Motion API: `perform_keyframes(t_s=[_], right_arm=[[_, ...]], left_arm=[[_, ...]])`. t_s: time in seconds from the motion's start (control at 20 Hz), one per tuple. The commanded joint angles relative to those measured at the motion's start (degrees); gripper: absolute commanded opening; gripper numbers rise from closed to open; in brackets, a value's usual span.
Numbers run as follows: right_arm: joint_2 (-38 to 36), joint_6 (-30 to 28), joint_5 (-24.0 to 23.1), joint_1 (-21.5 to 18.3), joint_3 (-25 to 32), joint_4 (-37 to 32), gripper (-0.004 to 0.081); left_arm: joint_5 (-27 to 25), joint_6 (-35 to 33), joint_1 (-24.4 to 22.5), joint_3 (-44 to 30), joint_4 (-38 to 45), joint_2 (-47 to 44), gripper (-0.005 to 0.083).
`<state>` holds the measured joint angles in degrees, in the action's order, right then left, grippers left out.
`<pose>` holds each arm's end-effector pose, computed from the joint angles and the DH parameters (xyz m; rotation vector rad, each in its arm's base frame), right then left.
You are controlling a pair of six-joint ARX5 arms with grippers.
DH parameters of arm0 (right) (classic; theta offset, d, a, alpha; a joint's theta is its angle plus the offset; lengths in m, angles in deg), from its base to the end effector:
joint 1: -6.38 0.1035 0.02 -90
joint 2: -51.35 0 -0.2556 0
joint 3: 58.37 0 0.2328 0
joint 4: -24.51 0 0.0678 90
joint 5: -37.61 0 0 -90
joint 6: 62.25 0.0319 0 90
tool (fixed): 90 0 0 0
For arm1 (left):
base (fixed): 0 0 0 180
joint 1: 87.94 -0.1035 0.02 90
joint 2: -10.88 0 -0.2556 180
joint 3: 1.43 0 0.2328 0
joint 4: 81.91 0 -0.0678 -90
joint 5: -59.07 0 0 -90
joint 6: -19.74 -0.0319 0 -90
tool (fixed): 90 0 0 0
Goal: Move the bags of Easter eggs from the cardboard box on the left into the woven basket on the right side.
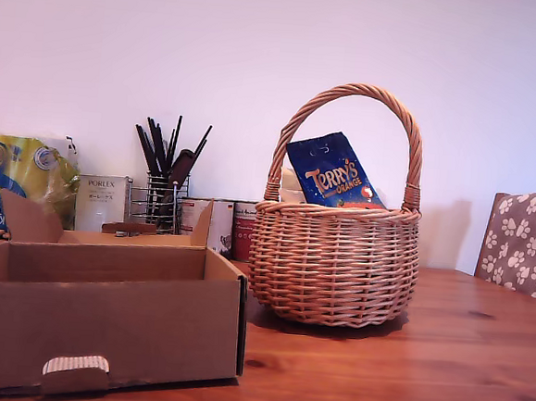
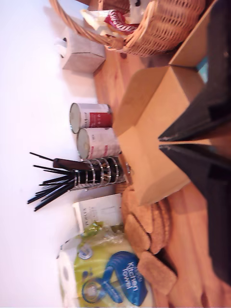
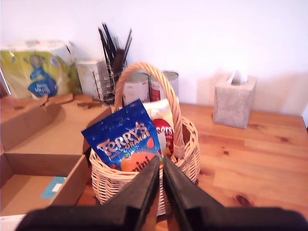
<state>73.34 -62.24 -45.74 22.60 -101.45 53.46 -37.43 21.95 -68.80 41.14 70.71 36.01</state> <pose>0.0938 0.0311 0.2694 -0.0113 0.1377 0.3985 0.1039 -0.0322 0.2646 0.0002 0.1737 -0.2167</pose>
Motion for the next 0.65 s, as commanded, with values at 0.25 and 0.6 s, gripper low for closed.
perform_keyframes(t_s=[0.25, 0.6], right_arm=[[1.2, 0.2, -0.2, 0.2, -0.6, 6.9, -0.0013], [1.5, 0.2, -0.2, 0.2, -0.6, 13.6, -0.0013]], left_arm=[[0.0, 0.6, 0.2, -0.9, -4.3, 0.8, -0.0019], [0.0, 0.6, 0.2, -0.9, -7.3, 0.8, -0.0019]])
